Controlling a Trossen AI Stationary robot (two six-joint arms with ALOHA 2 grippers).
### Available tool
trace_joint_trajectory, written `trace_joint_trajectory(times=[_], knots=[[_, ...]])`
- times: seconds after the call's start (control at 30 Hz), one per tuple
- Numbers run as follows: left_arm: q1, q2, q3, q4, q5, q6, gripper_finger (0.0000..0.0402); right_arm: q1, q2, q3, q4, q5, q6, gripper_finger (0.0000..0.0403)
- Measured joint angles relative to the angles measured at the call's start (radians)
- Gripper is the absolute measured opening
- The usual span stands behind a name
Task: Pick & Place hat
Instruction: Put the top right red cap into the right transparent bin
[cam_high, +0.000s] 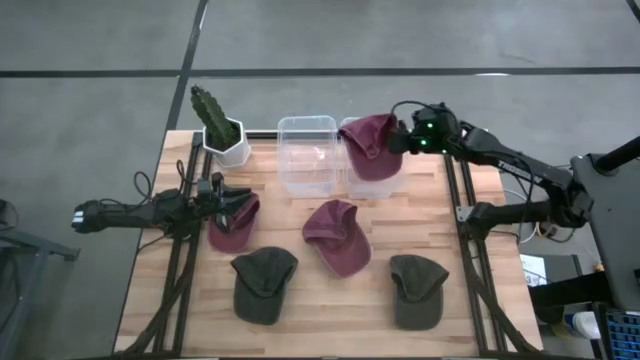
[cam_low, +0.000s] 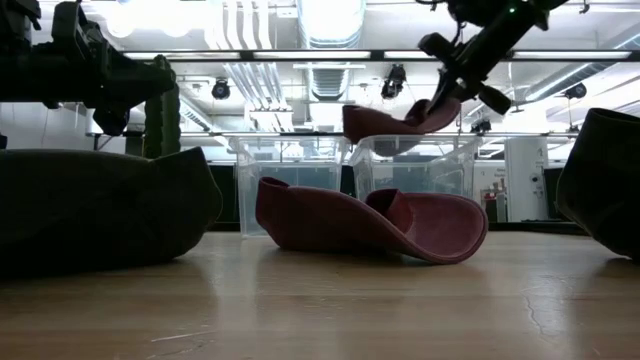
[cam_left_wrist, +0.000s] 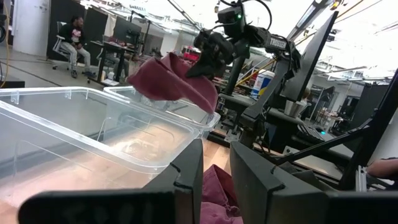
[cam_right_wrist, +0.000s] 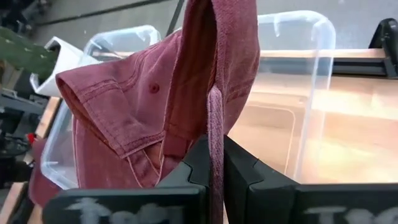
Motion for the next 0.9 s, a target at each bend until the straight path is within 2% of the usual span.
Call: trace_joint_trajectory(times=[0.1, 0.3, 0.53, 0.9], knots=[[0.0, 0.0, 0.0, -0.002, 0.0, -0.001, 0.0074, 0.013, 0.031, 0.014, -0.005, 0.038, 0.01, 0.0013], [0.0, 0.0, 0.0, -0.005, 0.0, -0.002, 0.0074, 0.017, 0.073, 0.028, -0.03, 0.044, 0.012, 0.0013], [0.0, 0.0, 0.0, -0.005, 0.0, -0.009, 0.0074, 0.016, 0.077, 0.028, -0.088, 0.099, 0.024, 0.0013], [0.0, 0.0, 0.0, -0.006, 0.0, -0.009, 0.0074, 0.016, 0.078, 0.028, -0.087, 0.094, 0.056, 0.0013]])
